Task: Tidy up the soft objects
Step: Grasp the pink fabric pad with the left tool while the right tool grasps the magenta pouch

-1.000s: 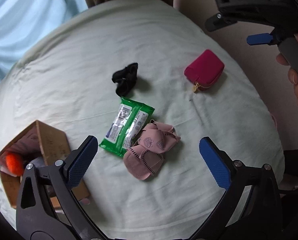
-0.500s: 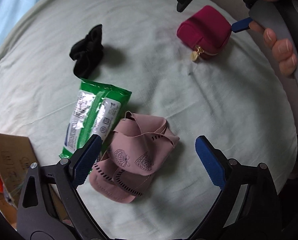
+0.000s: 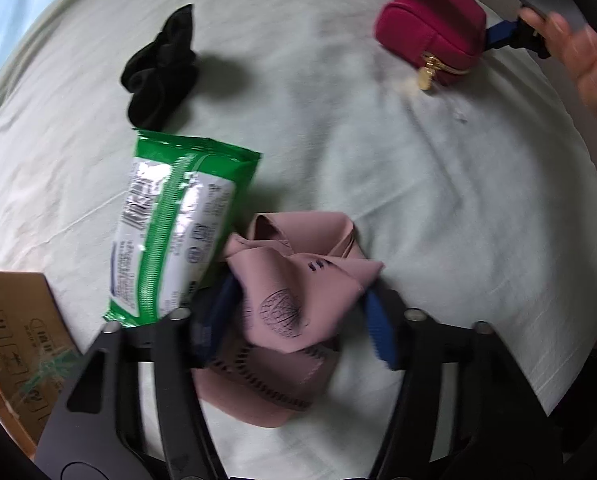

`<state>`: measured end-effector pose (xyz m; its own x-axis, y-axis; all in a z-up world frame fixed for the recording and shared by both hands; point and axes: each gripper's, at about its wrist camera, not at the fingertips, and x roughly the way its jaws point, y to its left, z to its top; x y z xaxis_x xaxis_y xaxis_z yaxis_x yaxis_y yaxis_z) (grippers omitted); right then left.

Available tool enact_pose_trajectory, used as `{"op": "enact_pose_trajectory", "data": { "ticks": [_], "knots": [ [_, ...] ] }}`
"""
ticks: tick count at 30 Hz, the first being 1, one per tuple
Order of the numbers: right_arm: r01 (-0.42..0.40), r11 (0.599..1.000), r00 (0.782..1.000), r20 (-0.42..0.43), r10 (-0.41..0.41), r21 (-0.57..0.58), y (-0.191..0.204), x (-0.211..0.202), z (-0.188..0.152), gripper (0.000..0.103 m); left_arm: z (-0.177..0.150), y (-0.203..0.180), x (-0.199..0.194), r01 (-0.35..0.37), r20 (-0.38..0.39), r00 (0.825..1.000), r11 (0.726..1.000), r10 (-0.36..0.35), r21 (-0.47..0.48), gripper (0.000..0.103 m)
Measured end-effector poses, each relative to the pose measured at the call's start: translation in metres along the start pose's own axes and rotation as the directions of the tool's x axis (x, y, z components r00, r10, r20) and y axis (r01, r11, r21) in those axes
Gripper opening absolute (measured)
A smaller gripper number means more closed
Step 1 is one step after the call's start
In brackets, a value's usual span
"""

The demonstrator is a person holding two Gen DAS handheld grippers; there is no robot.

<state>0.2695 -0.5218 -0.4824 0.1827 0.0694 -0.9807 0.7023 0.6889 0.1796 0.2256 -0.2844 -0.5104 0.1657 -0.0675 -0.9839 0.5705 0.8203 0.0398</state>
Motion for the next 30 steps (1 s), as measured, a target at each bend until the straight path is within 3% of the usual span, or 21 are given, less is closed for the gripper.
{"op": "enact_pose_trajectory", "data": {
  "ticks": [3,12,23,30],
  "knots": [
    [0.016,1.000,1.000,0.019,-0.015,-0.025,-0.001,-0.005,-0.001,0.063,0.002,0.009,0.000,-0.008,-0.008,1.000,1.000,0.007,-0.024,0.032],
    [-0.024,0.999,0.998,0.049,0.026,-0.043,-0.010,-0.028,-0.011,0.048,0.010,0.021,-0.018,0.018,0.016,1.000,0.998,-0.017,-0.067,0.018],
    [-0.103,0.991,0.987,0.117,0.113,-0.085,-0.015,-0.088,-0.035,0.045,-0.016,0.003,-0.076,0.018,0.106,0.994,0.998,-0.012,-0.063,0.014],
    [-0.139,0.979,0.972,0.171,0.164,-0.148,-0.013,-0.149,-0.061,0.045,-0.023,-0.004,-0.144,-0.001,0.197,0.980,0.996,0.019,-0.090,0.014]
  ]
}}
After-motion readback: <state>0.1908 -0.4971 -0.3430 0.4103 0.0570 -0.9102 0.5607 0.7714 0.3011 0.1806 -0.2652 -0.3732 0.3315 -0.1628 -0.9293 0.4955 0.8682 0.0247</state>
